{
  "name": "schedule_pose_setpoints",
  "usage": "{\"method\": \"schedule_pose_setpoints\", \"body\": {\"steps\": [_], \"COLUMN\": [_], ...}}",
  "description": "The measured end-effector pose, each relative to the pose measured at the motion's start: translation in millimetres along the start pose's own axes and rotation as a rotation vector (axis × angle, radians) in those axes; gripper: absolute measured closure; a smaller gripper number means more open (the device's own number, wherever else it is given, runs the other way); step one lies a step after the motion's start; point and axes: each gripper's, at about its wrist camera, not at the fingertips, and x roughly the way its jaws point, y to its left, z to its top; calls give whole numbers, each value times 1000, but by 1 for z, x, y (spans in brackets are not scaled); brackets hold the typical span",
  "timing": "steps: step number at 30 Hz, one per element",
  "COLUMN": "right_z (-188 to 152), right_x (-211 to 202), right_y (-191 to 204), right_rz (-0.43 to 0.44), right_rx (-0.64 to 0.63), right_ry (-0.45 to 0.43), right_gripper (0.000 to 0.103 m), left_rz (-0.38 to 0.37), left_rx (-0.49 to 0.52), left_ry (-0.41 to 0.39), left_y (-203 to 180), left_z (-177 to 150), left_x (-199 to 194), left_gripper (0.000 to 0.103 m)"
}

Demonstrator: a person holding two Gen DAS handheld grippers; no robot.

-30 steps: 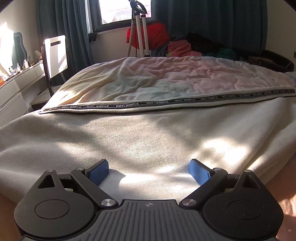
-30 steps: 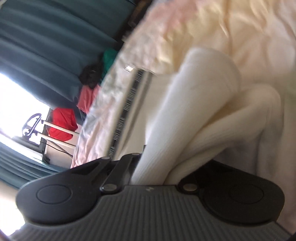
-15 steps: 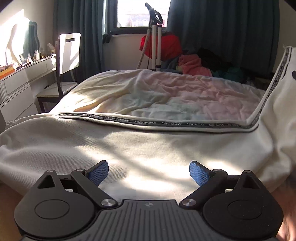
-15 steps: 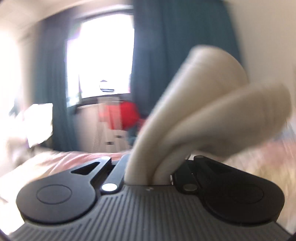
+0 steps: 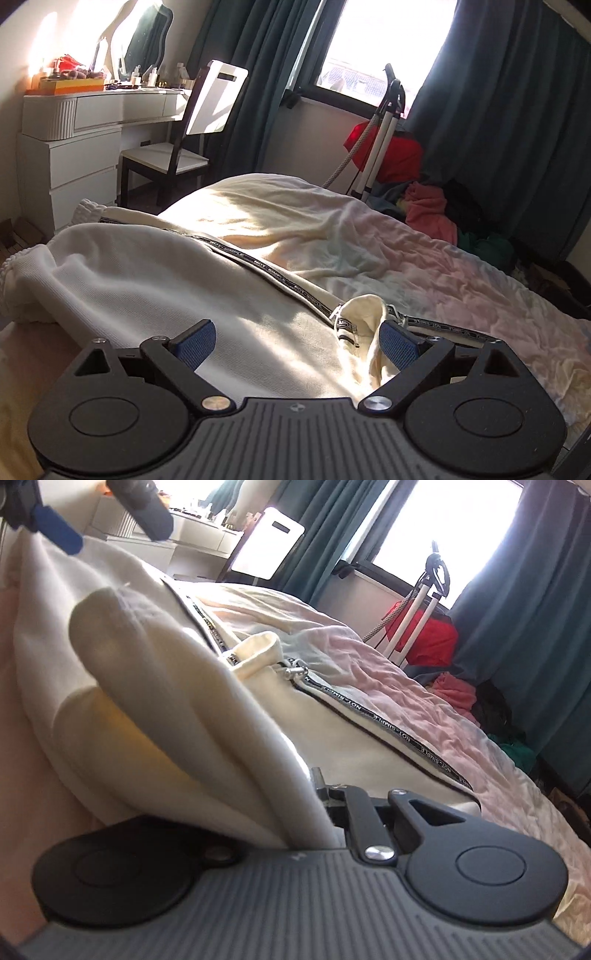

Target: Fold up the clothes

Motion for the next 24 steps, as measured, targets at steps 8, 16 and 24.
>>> {"method": "schedule_pose_setpoints", "body": {"steps": [8,16,24], "right_z": [26,33,17], "right_x": [-30,-100,-63], "right_y": [24,-22,-80], "right_rz": [117,321,140], "right_rx": [21,277,507], "right_ry": [89,65,96], "right_gripper": [57,30,30], "left_rz": [-136,-131,-78], "left_rx": [6,8,86], "left_ry": [80,100,143], "left_y": [-13,-14,-31], "left_z": [-19,-18,-6], "left_x": [12,25,66], "left_gripper": [7,7,7]}}
